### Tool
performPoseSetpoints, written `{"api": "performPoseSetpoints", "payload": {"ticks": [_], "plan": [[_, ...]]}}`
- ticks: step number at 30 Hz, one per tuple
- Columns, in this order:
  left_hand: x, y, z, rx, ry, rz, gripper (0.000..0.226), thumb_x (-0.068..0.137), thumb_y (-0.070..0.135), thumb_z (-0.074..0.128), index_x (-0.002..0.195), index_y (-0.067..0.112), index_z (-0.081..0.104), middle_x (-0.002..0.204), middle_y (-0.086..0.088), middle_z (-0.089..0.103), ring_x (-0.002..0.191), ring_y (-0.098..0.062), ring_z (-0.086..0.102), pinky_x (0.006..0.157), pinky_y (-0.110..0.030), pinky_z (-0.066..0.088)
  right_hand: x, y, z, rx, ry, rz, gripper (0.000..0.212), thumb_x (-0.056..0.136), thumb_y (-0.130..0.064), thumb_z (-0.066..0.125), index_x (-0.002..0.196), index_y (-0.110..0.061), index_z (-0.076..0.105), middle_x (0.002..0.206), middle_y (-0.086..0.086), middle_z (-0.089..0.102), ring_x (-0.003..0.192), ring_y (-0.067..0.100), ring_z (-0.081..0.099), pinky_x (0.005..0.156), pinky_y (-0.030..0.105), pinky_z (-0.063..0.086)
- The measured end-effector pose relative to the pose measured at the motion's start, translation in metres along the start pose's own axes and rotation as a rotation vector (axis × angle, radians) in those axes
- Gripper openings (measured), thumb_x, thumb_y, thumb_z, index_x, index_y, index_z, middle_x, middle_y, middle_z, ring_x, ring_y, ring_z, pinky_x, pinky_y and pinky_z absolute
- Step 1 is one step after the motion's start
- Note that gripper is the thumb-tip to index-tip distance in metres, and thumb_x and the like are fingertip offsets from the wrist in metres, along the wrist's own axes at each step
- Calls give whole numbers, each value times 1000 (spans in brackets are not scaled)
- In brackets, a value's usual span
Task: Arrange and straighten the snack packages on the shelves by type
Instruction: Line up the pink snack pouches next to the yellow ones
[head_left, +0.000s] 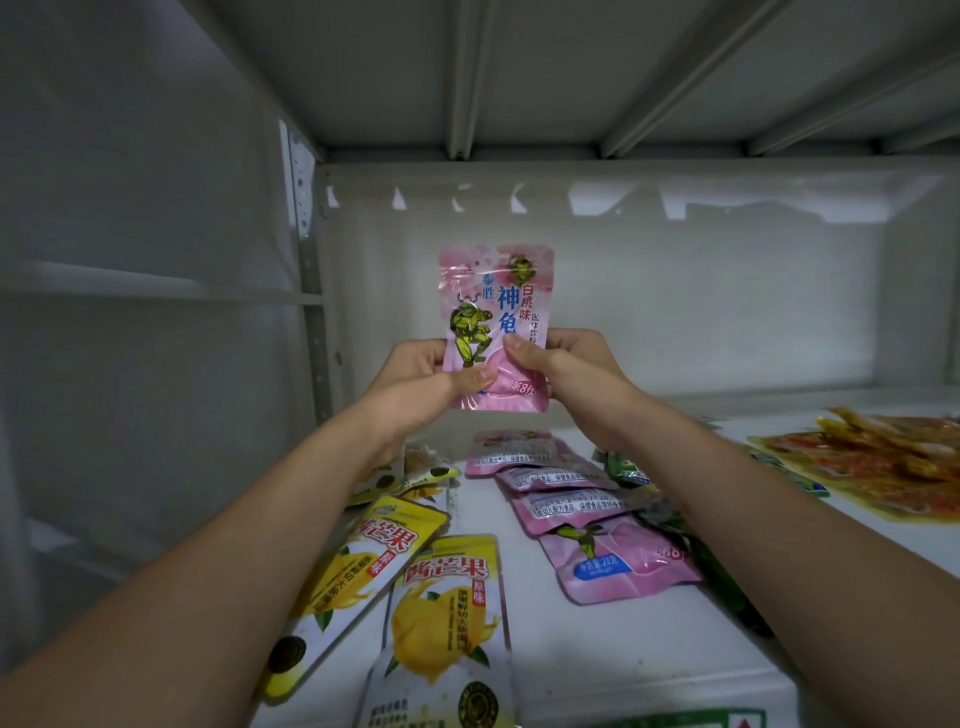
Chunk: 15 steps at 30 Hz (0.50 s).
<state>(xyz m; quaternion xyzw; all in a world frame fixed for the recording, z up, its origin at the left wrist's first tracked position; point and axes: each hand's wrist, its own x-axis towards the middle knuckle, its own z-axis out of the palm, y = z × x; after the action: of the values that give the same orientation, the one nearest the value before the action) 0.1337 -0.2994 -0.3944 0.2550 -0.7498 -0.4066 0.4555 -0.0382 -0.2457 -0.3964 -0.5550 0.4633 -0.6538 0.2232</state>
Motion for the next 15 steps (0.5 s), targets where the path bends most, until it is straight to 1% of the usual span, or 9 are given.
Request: {"api": "performPoseSetpoints", "payload": {"ticks": [2, 3, 4, 6, 8, 9, 11, 13, 15], "plan": [[-2, 3, 2, -42, -24, 1, 7, 88, 17, 82, 93, 12, 79, 90, -4, 82, 71, -4, 74, 61, -12, 53, 1, 0, 0, 25, 0, -1, 40, 94, -32, 77, 91, 8, 72, 94, 38, 68, 81, 33, 55, 75, 33, 50], [-2, 4, 3, -59, -29, -2, 6, 88, 18, 82, 91, 13, 79, 90, -3, 82, 70, -6, 74, 61, -14, 54, 1, -1, 0, 32, 0, 2, 40, 94, -34, 77, 89, 6, 73, 94, 37, 68, 81, 32, 55, 78, 38, 48], [-2, 5, 3, -64, -30, -4, 6, 87, 19, 82, 88, 14, 79, 88, -3, 82, 69, -5, 74, 61, -14, 53, 2, -3, 0, 33, 2, 3, 37, 94, -34, 77, 86, 3, 73, 89, 32, 69, 78, 30, 56, 76, 39, 47], [-1, 5, 3, -44, -20, -3, 11, 87, 20, 83, 80, 16, 76, 81, 0, 80, 66, -3, 72, 60, -11, 52, 2, -5, -2, 6, -3, -6, 33, 97, -32, 74, 77, -7, 68, 81, 19, 66, 66, 24, 55, 64, 32, 45], [-1, 4, 1, -20, -9, -16, 16, 87, 21, 83, 76, 13, 74, 76, 0, 78, 64, -3, 68, 62, -9, 51, 1, -5, -3, -11, -3, -34, 35, 98, -33, 71, 71, -12, 63, 74, 11, 64, 62, 21, 53, 54, 27, 43], [0, 4, 0, -4, -5, -26, 19, 87, 23, 84, 80, 7, 75, 78, -5, 78, 66, -6, 67, 66, -12, 52, 0, -5, -2, 6, 3, -46, 32, 98, -31, 72, 74, -10, 66, 71, 7, 66, 61, 20, 56, 53, 25, 45], [2, 1, -1, 28, -11, -37, 30, 87, 24, 83, 95, -4, 75, 91, -14, 79, 74, -13, 66, 73, -20, 51, 1, -4, -2, 29, 38, -68, 27, 97, -24, 74, 80, -4, 70, 66, 2, 68, 55, 14, 60, 52, 24, 48], [1, 0, 1, 43, -13, -43, 30, 89, 24, 82, 99, -4, 76, 95, -16, 79, 76, -16, 67, 73, -25, 51, 3, -2, -3, 3, 76, -75, 27, 98, -19, 73, 76, -3, 70, 62, 2, 67, 53, 13, 60, 52, 24, 48], [2, -1, 3, 48, -19, -54, 25, 91, 27, 80, 99, 4, 77, 94, -10, 80, 78, -15, 70, 72, -22, 54, 6, 1, -3, -17, 98, -80, 28, 99, -17, 71, 79, 2, 70, 68, 8, 68, 61, 20, 60, 61, 28, 51]]}}
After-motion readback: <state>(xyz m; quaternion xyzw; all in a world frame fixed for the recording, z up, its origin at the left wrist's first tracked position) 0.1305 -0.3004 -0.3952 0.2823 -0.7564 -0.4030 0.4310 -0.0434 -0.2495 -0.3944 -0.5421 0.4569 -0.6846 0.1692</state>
